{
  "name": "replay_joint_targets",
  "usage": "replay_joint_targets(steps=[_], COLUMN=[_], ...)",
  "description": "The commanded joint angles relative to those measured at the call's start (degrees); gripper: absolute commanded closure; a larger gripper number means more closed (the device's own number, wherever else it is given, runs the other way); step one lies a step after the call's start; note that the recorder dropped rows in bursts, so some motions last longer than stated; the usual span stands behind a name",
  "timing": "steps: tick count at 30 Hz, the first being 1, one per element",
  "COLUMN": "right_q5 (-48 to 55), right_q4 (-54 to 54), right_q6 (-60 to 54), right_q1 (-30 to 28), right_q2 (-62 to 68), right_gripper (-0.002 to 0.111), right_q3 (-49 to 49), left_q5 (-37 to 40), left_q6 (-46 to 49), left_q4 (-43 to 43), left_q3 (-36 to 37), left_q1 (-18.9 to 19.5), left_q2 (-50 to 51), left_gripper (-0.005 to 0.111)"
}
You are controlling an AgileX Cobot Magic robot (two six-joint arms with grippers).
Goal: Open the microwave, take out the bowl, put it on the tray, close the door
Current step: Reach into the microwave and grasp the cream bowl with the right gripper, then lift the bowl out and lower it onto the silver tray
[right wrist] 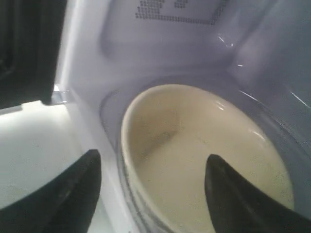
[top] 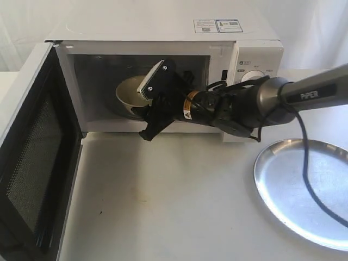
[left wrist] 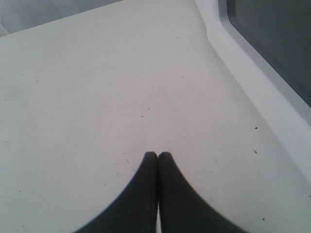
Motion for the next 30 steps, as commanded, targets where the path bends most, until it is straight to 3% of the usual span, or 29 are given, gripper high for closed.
replay_joint_targets(steps=[1, 4, 5, 8, 9, 13, 17, 21, 24, 27, 30], right_q5=[9.15, 15.21, 16.07, 14.88, 14.18, 12.97, 12.66, 9.07, -1.35, -10.28, -1.88], right_q4=[1.19, -0.44, -2.26, -4.05, -4.05, -5.36, -17.80, -35.23, -58.33, -59.19, -59.19], right_q6=[-0.60, -1.96, -2.82, -2.96, -2.55, 0.46, 8.11, 26.17, 43.69, 53.64, 59.85], right_q1=[0.23, 0.23, 0.23, 0.57, 0.91, 3.12, 7.11, 10.85, 11.57, 11.27, 11.27], right_q2=[4.62, 6.83, 6.93, 6.56, 6.14, 3.64, -0.76, -6.21, -10.50, -14.04, -19.91], right_gripper=[0.050, 0.054, 0.062, 0.101, 0.107, 0.108, 0.108, 0.108, 0.108, 0.108, 0.108], right_q3=[-6.99, -9.56, -9.70, -9.70, -9.70, -8.82, -4.91, 0.17, 3.70, 7.00, 13.23], left_q5=[0.12, 0.12, 0.12, 0.12, 0.12, 0.12, 0.12, 0.12, 0.12, 0.12, 0.12], left_q6=[-0.24, -0.24, -0.24, -0.24, -0.24, -0.24, -0.24, -0.24, -0.24, -0.24, -0.24], left_q4=[-0.41, -0.41, -0.41, -0.41, -0.41, -0.41, -0.41, -0.41, -0.41, -0.41, -0.41], left_q3=[-0.14, -0.14, -0.14, -0.14, -0.14, -0.14, -0.14, -0.14, -0.14, -0.14, -0.14], left_q1=[-0.01, -0.01, -0.01, -0.01, -0.01, -0.01, -0.01, -0.01, -0.01, -0.01, -0.01], left_q2=[-0.12, -0.12, -0.12, -0.12, -0.12, -0.12, -0.12, -0.12, -0.12, -0.12, -0.12], left_gripper=[0.107, 0.107, 0.107, 0.107, 0.107, 0.107, 0.107, 0.107, 0.107, 0.107, 0.107])
